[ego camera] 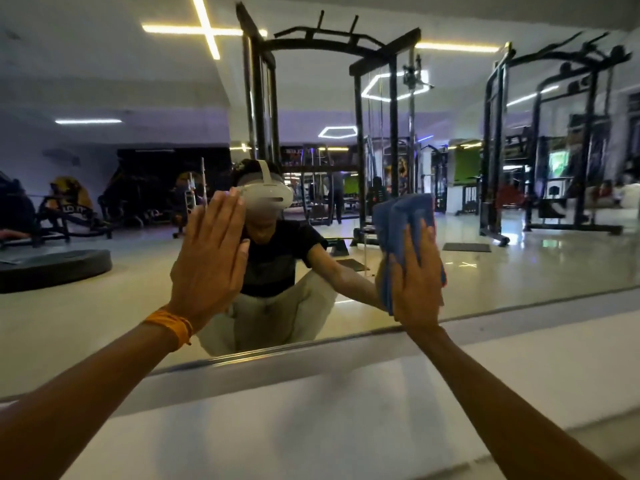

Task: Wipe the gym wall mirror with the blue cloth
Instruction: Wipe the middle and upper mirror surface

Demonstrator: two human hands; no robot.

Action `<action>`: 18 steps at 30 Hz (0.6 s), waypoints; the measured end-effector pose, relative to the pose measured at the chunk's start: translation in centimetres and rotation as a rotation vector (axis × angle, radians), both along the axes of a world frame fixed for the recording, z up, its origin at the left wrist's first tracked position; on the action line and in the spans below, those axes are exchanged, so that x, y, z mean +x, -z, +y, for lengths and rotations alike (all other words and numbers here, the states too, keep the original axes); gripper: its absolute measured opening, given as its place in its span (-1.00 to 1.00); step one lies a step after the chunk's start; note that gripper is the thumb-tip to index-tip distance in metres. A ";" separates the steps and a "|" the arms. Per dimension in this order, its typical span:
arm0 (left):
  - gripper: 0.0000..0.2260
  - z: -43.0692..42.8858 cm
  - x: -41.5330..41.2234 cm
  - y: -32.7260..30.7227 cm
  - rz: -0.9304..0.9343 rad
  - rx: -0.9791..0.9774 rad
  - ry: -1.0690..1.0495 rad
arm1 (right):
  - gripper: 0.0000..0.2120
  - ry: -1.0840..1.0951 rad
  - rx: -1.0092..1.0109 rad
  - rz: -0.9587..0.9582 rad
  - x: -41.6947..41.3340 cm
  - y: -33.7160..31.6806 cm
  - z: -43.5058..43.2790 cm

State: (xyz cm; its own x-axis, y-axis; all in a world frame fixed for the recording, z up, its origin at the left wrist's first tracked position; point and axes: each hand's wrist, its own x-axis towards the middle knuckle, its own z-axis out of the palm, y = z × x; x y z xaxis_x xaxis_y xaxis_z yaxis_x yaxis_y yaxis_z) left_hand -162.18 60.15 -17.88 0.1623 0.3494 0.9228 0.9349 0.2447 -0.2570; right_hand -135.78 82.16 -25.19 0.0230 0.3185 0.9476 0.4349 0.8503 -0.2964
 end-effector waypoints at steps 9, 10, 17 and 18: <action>-0.42 3.9 3.4 0.2 -0.024 0.036 -0.054 | -0.38 0.000 0.108 -0.098 -3.5 2.5 -3.9; -0.42 3.8 3.4 0.2 -0.029 0.034 -0.058 | -0.39 -0.003 0.116 -0.076 -3.5 1.8 -3.4; -0.42 3.6 2.9 0.4 0.013 0.022 -0.073 | -0.46 0.095 0.254 -0.213 -3.9 1.8 -2.4; -0.42 3.8 2.8 0.5 0.016 0.027 -0.080 | -0.47 0.098 0.267 -0.226 -4.1 1.8 -2.6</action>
